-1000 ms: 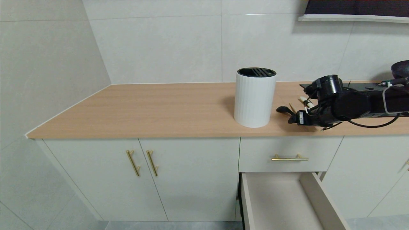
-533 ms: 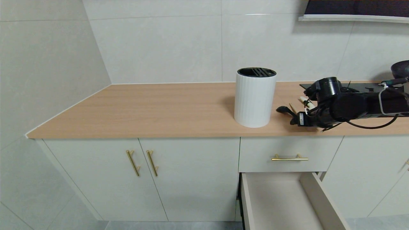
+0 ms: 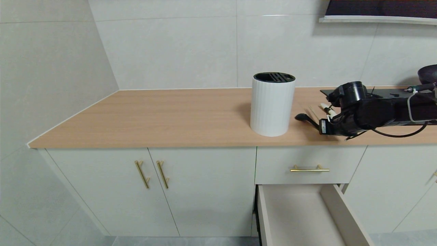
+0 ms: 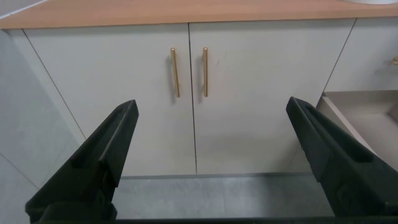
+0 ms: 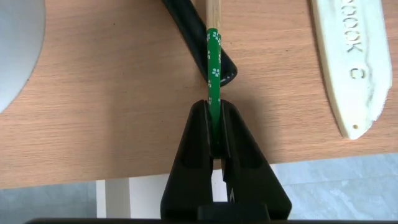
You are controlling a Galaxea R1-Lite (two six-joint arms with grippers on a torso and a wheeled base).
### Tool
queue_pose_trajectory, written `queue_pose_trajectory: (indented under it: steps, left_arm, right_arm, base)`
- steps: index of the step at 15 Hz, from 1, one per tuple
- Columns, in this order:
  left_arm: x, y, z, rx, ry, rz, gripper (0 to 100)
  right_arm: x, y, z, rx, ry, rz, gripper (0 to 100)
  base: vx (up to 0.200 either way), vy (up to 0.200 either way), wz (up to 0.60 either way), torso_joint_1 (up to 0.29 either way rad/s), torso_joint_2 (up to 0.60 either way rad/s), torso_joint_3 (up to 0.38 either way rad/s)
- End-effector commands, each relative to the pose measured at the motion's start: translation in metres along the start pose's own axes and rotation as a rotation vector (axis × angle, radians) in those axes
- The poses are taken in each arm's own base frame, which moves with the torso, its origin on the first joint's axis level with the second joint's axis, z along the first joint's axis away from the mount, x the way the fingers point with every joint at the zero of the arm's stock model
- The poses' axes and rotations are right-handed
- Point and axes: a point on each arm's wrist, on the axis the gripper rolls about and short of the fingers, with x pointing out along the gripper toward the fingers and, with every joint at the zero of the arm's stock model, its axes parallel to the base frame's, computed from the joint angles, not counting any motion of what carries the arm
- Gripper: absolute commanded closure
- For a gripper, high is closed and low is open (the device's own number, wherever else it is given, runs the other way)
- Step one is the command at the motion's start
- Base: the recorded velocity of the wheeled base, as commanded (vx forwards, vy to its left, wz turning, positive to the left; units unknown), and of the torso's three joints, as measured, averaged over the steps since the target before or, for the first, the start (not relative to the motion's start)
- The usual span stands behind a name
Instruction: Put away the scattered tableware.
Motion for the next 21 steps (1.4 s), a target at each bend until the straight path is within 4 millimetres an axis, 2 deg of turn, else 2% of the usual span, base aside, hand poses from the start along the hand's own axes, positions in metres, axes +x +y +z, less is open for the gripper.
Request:
queue_pose_trajectory:
  steps: [1,3,6,7,8,11,14,15,16,17,21]
  left_arm:
    - [0.000,0.000,0.000,0.000,0.001,0.000,0]
    - [0.000,0.000,0.000,0.000,0.001,0.000,0]
    - [0.000,0.000,0.000,0.000,0.003,0.000,0]
    - [0.000,0.000,0.000,0.000,0.001,0.000,0]
    - [0.000,0.000,0.000,0.000,0.001,0.000,0]
    - [0.000,0.000,0.000,0.000,0.001,0.000,0]
    - [0.000,0.000,0.000,0.000,0.001,0.000,0]
    - [0.000,0.000,0.000,0.000,0.001,0.000,0]
    - [0.000,0.000,0.000,0.002,0.001,0.000,0]
    - [0.000,0.000,0.000,0.000,0.001,0.000,0]
    - [0.000,0.000,0.000,0.000,0.001,0.000,0]
  right_arm:
    - [-0.015,-0.002,0.007,0.008,-0.029,-0.003,100]
    - [-0.042,-0.008,0.008,0.030,-0.050,-0.013,100]
    - [-0.108,-0.021,-0.002,0.065,-0.085,0.005,100]
    - [-0.109,-0.022,-0.003,0.066,-0.084,0.004,100]
    - [-0.142,-0.030,-0.021,0.081,-0.081,0.025,100]
    - [-0.185,-0.042,-0.044,0.090,-0.084,0.137,100]
    - [-0.212,-0.049,-0.072,0.072,0.007,0.155,100]
    - [-0.213,-0.050,-0.076,0.067,0.028,0.173,100]
    - [-0.218,-0.049,-0.082,0.063,0.055,0.254,100]
    - [-0.221,-0.049,-0.089,0.047,0.079,0.340,100]
    - [-0.217,-0.044,-0.108,-0.099,0.129,0.406,100]
  base:
    - [0.000,0.000,0.00,0.000,0.00,0.000]
    - [0.000,0.000,0.00,0.000,0.00,0.000]
    - [0.000,0.000,0.00,0.000,0.00,0.000]
    - [0.000,0.000,0.00,0.000,0.00,0.000]
    - [0.000,0.000,0.00,0.000,0.00,0.000]
    - [0.000,0.000,0.00,0.000,0.00,0.000]
    - [0.000,0.000,0.00,0.000,0.00,0.000]
    - [0.000,0.000,0.00,0.000,0.00,0.000]
    - [0.000,0.000,0.00,0.000,0.00,0.000]
    - [0.000,0.000,0.00,0.000,0.00,0.000]
    - [0.000,0.000,0.00,0.000,0.00,0.000]
